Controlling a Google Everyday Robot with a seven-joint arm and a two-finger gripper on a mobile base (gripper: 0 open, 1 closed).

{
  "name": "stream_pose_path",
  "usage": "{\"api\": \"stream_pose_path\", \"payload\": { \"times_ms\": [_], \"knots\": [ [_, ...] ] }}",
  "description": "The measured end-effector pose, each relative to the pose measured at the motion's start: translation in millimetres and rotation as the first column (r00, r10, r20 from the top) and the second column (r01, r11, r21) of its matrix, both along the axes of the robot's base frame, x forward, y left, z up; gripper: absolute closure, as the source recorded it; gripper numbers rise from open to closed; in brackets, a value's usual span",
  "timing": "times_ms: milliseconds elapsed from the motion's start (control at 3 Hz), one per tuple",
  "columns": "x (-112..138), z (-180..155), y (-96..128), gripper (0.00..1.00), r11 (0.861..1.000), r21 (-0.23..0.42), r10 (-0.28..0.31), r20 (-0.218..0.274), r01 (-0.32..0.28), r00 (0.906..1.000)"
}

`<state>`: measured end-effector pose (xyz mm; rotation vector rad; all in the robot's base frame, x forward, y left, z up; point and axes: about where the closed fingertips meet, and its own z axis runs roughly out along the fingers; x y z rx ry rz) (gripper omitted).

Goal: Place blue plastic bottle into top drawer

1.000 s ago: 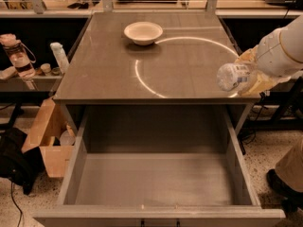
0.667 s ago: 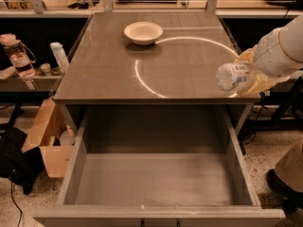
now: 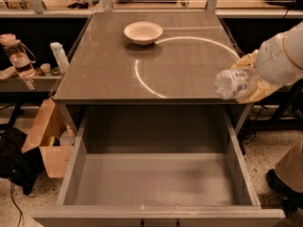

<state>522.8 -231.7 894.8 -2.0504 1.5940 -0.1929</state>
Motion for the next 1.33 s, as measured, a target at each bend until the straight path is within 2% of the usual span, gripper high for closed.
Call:
{"api": "stream_pose_path", "payload": {
  "times_ms": [333, 667, 1000, 1333],
  "knots": [
    [-41.6, -1.8, 16.1, 1.0, 0.996, 0.012, 0.09, -0.001, -0.09, 0.9959],
    [-86.6, -3.8, 44.0, 1.0, 0.974, 0.022, 0.227, -0.005, -0.226, 0.974],
    [-123.2, -13.7, 80.3, 1.0, 0.93, 0.005, 0.368, -0.018, -0.368, 0.9296],
    [-128.4, -16.6, 86.0, 1.0, 0.918, -0.003, 0.397, -0.019, -0.397, 0.9177]
  ]
}}
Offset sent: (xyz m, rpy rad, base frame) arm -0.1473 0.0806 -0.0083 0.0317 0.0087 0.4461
